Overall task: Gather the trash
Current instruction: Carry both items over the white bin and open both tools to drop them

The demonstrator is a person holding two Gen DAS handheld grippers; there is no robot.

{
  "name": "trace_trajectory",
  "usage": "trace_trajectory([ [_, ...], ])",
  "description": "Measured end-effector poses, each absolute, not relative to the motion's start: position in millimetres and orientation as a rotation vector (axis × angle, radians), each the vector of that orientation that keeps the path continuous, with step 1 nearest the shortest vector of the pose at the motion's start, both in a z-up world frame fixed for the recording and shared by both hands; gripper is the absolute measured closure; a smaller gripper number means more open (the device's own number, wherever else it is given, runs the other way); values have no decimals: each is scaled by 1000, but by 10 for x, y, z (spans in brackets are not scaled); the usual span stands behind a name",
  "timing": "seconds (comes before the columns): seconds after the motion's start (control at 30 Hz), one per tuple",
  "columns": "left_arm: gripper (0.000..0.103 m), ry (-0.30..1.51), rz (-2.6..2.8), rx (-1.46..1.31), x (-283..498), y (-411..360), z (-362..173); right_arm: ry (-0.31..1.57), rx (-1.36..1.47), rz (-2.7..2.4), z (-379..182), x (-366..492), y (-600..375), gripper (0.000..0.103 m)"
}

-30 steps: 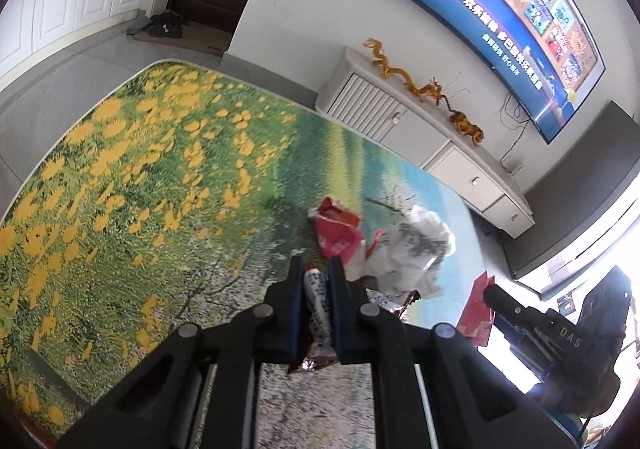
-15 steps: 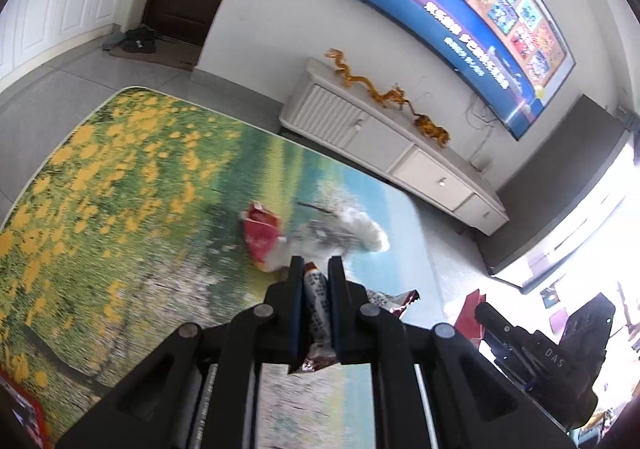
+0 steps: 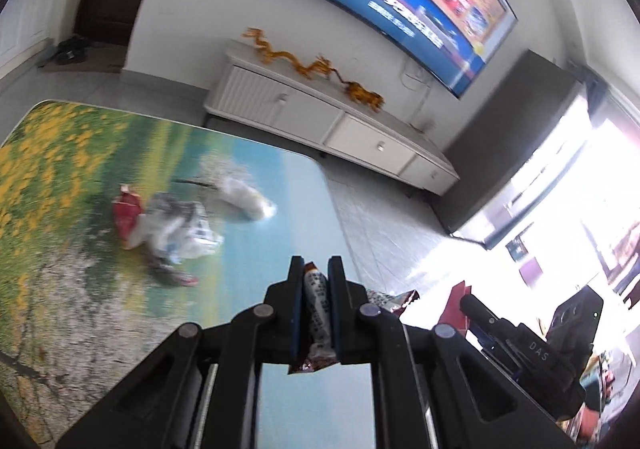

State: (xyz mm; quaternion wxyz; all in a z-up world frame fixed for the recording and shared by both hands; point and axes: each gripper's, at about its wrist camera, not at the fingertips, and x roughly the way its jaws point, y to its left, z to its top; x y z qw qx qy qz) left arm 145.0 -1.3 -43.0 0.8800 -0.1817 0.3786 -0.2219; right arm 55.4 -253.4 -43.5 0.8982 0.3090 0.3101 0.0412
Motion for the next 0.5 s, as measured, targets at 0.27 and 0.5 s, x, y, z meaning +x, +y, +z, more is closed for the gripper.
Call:
trace_trajectory([
  [0.27, 92, 836, -606, -222, 1369, -1033, -451, 596, 701, -100, -542, 117, -3296, 74],
  [0.5, 92, 898, -717, -59, 1221, -2091, -666, 604, 783, -268, -869, -229, -3993, 74],
])
